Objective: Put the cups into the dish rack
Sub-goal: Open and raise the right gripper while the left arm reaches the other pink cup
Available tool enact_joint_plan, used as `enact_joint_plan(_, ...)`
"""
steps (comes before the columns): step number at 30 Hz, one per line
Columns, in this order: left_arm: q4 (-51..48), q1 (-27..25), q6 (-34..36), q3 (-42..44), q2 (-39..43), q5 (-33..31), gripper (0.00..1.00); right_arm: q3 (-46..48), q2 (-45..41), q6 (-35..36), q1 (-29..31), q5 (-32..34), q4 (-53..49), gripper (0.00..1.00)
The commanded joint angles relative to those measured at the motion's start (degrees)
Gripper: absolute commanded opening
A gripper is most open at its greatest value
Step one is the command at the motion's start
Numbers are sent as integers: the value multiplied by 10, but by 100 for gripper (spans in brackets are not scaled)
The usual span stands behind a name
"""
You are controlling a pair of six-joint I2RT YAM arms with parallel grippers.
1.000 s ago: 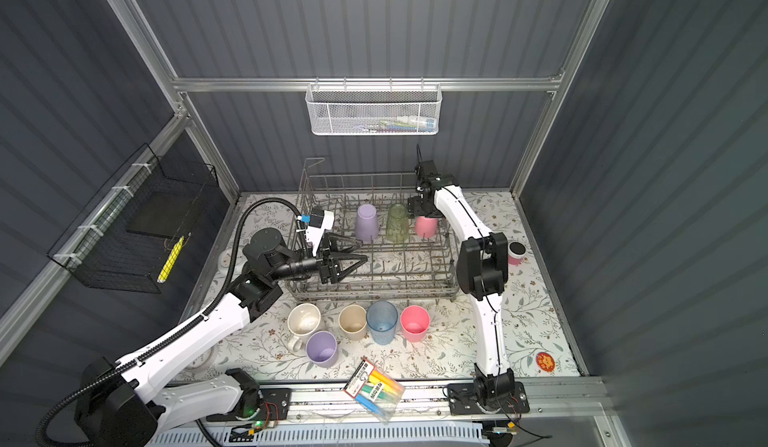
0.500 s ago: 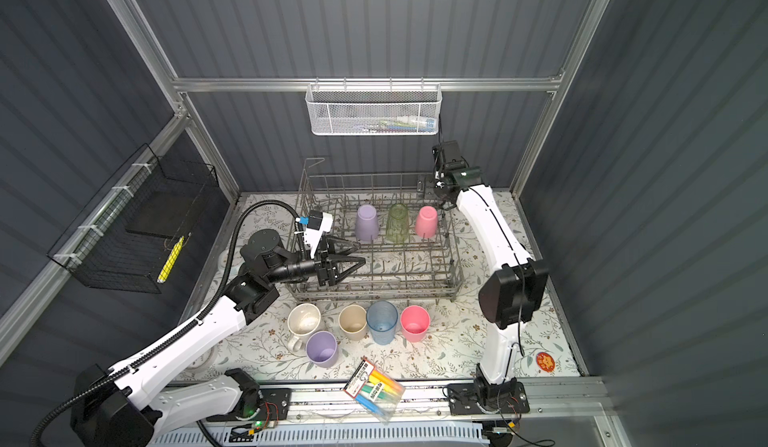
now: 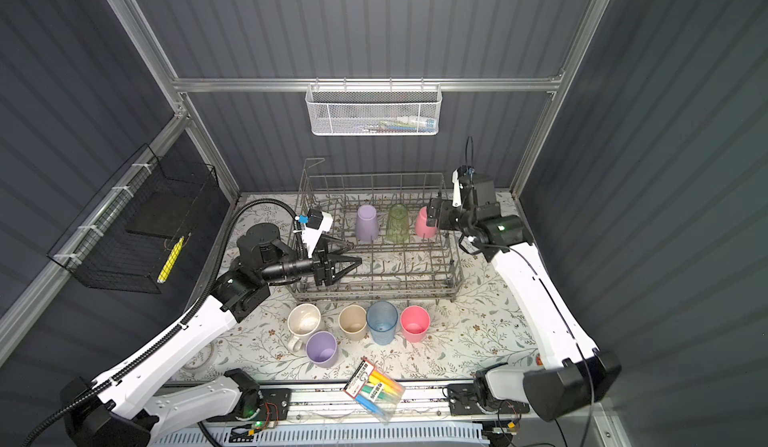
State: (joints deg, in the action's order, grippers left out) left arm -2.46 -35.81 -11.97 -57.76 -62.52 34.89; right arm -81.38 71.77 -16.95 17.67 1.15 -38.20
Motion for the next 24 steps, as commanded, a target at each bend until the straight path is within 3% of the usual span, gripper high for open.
enact_joint_plan(1, -93, -13, 50, -41, -12, -46, 69, 63, -59, -13, 9, -34, 27, 97)
enact_joint_plan(6, -164, -131, 116, -89, -32, -182, 69, 152, -162, -12, 9, -16, 16, 97)
enact_joint_plan(10, -192, -192, 138, -123, -75, -227, 69, 190, -213, -20, 2, 15, 0, 97)
enact_joint_plan(15, -253, -276, 188, -187, -159, -305, 69, 216, -243, -52, -40, -10, 1, 97)
enact_joint_plan(24, -327, -354, 235, -264, -268, -347, 68, 230, -286, -119, -170, -68, 8, 97)
